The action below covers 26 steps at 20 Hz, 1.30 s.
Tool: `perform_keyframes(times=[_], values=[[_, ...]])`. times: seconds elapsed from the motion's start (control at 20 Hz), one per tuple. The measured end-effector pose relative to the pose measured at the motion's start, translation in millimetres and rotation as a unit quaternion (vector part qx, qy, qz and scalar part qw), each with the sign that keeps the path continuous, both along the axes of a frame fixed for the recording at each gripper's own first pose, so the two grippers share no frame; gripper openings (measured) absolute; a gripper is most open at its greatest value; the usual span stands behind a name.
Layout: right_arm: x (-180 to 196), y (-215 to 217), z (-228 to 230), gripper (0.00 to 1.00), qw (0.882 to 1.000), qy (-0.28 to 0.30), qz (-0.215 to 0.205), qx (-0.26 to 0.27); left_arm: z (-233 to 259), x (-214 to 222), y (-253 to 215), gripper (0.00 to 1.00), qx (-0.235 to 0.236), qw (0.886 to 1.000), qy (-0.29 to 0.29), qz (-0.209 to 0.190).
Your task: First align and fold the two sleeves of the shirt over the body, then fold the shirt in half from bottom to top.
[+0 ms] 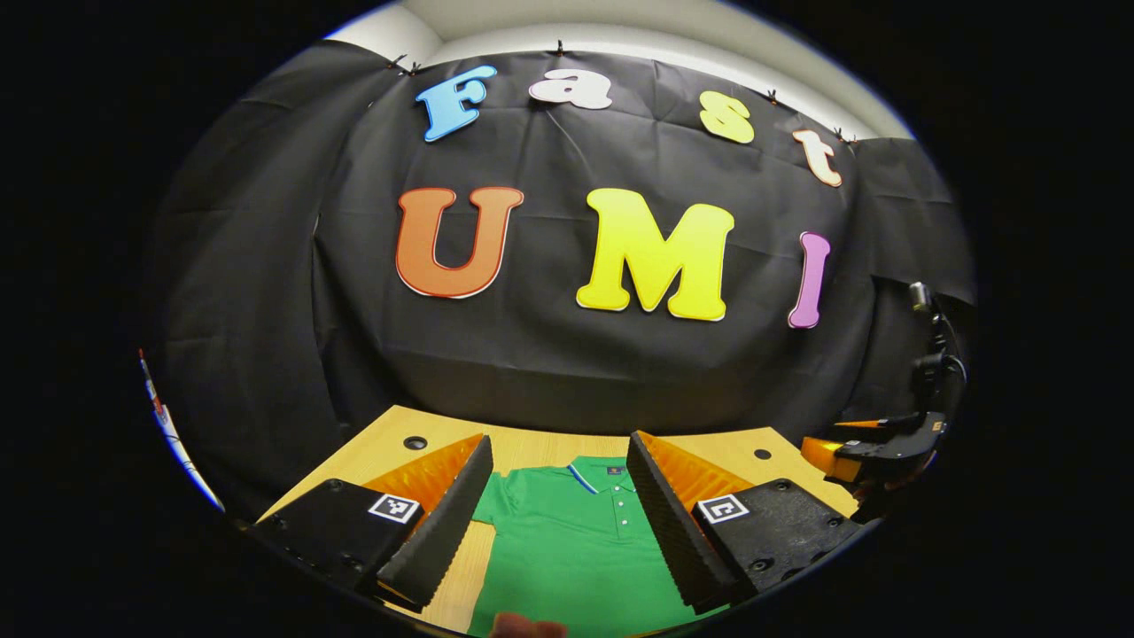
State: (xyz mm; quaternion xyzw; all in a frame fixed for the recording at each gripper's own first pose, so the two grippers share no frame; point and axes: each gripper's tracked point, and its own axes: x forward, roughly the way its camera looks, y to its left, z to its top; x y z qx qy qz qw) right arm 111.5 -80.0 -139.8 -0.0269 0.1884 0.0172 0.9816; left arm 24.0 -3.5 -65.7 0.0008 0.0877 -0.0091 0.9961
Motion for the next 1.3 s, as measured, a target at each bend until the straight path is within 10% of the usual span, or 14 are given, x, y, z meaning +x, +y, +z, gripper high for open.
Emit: perform_keyframes(times=[0.8,1.3], values=[[192,-60,-209,0.94,0.987,0.157,-0.029,0.001,-83,-2,16,0.98,0.016,0.992,0.113,0.061],[197,-58,-229,0.92,0.986,0.166,-0.011,0.026,-97,6,7,0.98,-0.005,0.99,0.129,0.053]])
